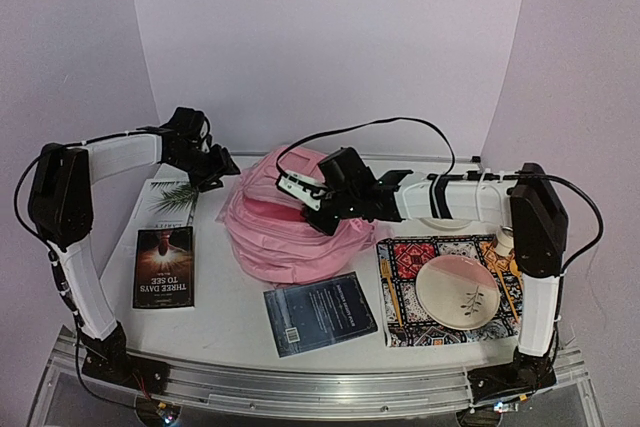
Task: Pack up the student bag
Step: Put down the upper front pocket of the student bag, then adjust the student bag at the center of the board.
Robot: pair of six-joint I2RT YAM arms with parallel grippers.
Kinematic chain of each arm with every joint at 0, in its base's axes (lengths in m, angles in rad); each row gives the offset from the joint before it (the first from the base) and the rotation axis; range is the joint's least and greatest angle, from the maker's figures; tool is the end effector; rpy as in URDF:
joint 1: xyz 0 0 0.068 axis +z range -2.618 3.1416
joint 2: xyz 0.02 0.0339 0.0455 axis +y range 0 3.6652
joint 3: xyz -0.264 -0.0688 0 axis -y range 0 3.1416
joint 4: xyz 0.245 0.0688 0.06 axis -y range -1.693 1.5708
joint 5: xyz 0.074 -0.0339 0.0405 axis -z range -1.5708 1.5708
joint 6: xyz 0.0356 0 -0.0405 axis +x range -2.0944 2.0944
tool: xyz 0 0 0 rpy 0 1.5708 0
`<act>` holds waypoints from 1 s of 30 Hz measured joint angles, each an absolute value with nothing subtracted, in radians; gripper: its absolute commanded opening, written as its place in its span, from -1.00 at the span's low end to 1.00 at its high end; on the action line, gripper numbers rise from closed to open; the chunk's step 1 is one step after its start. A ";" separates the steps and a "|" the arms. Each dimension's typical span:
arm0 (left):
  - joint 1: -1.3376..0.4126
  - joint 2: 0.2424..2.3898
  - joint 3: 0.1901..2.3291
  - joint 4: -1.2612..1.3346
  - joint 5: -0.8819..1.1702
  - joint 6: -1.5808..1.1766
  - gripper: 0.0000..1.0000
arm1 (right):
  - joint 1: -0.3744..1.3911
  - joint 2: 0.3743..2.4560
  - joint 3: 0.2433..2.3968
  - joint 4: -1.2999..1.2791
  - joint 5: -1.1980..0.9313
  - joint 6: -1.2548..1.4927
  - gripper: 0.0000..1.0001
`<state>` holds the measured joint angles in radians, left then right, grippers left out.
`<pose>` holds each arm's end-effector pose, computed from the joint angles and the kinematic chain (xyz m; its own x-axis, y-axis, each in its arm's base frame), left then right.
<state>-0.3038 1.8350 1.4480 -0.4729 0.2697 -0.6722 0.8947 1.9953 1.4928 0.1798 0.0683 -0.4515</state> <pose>0.3876 -0.1314 0.2494 -0.8486 -0.3630 -0.3848 -0.0949 0.8201 -0.5643 0.2999 0.3699 0.2539 0.1433 -0.5170 -0.8439 -0.7504 0.4992 -0.4333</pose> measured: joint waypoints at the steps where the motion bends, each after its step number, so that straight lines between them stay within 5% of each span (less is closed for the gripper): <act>1: -0.300 1.857 1.471 -0.473 0.277 -0.667 0.20 | 0.895 1.995 1.491 0.180 0.067 -0.448 -0.44; 16: -0.284 2.037 1.635 -0.559 0.335 -0.576 0.12 | 0.895 1.926 1.489 0.152 0.028 -0.301 0.42; 30: -0.221 2.042 1.663 -0.640 0.367 -0.232 0.18 | 0.840 1.883 1.501 0.095 0.015 0.409 0.49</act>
